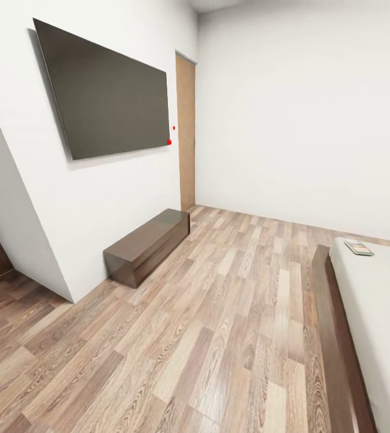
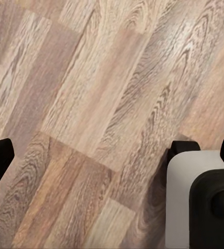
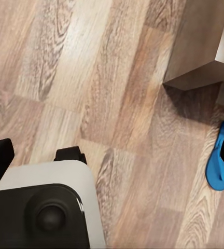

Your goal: In the bedroom, move the book from the bed onto either nightstand, and place the two sandals side by side next to the bed.

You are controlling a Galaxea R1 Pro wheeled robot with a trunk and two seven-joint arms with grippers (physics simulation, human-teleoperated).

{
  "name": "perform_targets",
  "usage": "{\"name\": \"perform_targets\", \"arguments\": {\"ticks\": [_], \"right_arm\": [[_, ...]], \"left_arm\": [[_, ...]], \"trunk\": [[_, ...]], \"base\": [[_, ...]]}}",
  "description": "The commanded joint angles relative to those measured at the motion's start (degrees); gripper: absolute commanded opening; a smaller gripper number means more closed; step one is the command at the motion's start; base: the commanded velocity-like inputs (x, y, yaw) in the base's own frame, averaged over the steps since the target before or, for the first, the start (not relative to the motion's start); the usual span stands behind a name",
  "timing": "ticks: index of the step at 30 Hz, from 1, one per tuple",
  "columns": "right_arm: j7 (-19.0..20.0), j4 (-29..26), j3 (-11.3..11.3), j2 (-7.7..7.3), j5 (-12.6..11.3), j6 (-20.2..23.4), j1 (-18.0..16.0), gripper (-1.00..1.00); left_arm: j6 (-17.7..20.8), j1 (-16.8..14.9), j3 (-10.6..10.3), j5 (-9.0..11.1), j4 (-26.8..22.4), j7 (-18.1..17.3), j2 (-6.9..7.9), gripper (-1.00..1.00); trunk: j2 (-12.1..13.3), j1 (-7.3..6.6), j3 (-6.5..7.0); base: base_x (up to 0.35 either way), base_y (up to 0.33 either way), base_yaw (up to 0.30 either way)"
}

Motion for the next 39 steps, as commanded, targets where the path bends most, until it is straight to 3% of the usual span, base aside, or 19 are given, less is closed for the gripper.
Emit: {"name": "perform_targets", "arguments": {"ticks": [1, 39], "right_arm": [[0.0, 0.2, -0.3, 0.06, 0.0, -0.4, -0.1, 1.0], [0.0, 0.2, -0.2, 1.19, 0.0, -0.4, 0.1, 1.0]], "left_arm": [[-0.1, 0.0, -0.4, 0.6, 0.0, -0.4, -0.19, 1.0], [0.1, 0.0, -1.1, 0.7, 0.1, -0.4, -2.2, 1.0]], "trunk": [[0.4, -0.23, 0.12], [15.6, -8.57, 7.27]], "base": [[0.0, 0.0, 0.0], [0.0, 0.0, -0.021]]}}
